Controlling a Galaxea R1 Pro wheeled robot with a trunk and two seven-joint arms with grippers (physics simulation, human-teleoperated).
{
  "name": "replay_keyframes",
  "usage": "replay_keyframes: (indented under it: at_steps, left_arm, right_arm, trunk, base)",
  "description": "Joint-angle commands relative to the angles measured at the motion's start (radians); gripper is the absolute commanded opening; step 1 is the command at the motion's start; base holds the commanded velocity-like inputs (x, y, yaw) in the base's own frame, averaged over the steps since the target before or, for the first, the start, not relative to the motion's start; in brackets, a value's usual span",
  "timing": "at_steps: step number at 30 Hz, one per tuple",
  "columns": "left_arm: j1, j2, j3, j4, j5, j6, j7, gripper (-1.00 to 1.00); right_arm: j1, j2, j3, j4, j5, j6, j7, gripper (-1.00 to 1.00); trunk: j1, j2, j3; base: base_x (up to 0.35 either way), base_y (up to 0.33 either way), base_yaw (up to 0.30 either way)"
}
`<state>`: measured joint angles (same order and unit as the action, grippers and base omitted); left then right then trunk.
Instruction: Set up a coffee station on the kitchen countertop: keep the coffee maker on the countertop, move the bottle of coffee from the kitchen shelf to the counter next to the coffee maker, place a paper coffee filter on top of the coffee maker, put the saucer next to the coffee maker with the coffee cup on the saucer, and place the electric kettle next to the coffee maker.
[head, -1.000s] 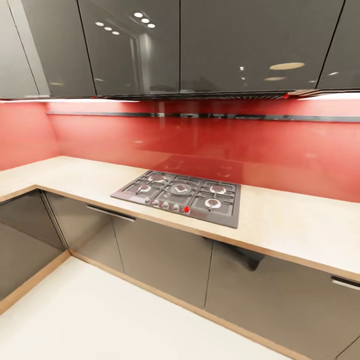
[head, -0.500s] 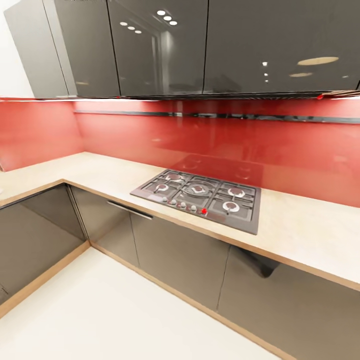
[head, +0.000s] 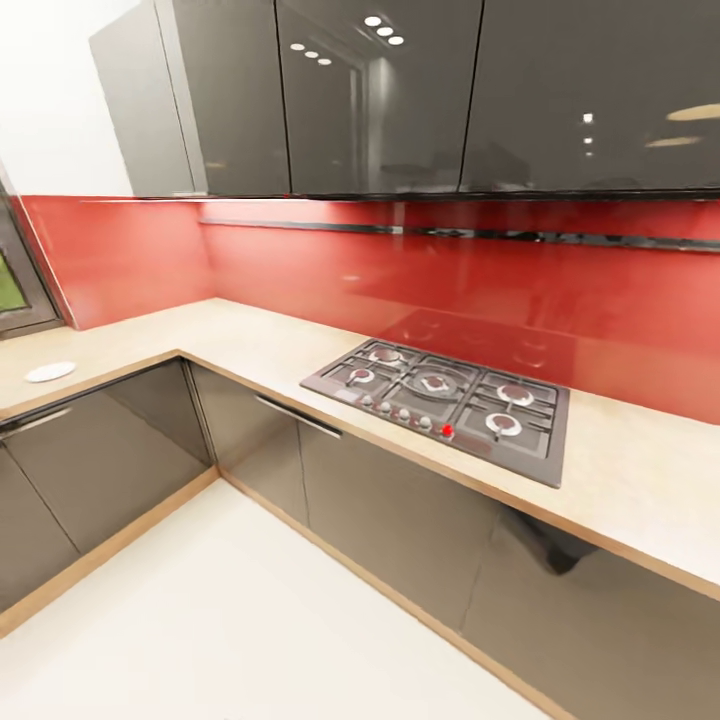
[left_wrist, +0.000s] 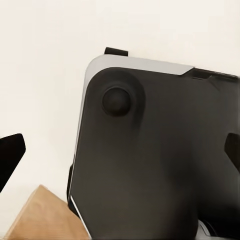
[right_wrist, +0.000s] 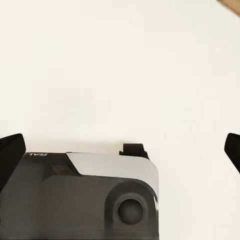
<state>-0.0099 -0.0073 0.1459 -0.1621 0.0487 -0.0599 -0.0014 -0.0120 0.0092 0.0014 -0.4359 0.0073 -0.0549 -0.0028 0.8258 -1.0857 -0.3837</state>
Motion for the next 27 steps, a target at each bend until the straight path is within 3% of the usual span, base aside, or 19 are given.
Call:
replay_keyframes:
  at_steps: [1,27]
  left_arm:
    - [-0.001,0.0,0.003,0.001,0.005,-0.003,0.0,1.0]
    - [-0.001,0.0,0.004,0.001,0.005,-0.003,0.0,1.0]
  right_arm:
    - [0.0,0.0,0.0,0.003,0.0,-0.003,0.0,1.0]
    - [0.0,0.0,0.0,0.003,0.0,-0.003,0.0,1.0]
  trunk:
    - [-0.004,0.007,0.001]
    - [-0.104,0.189,0.065]
  base:
    - [0.0,0.0,0.253]
    - [0.0,0.0,0.253]
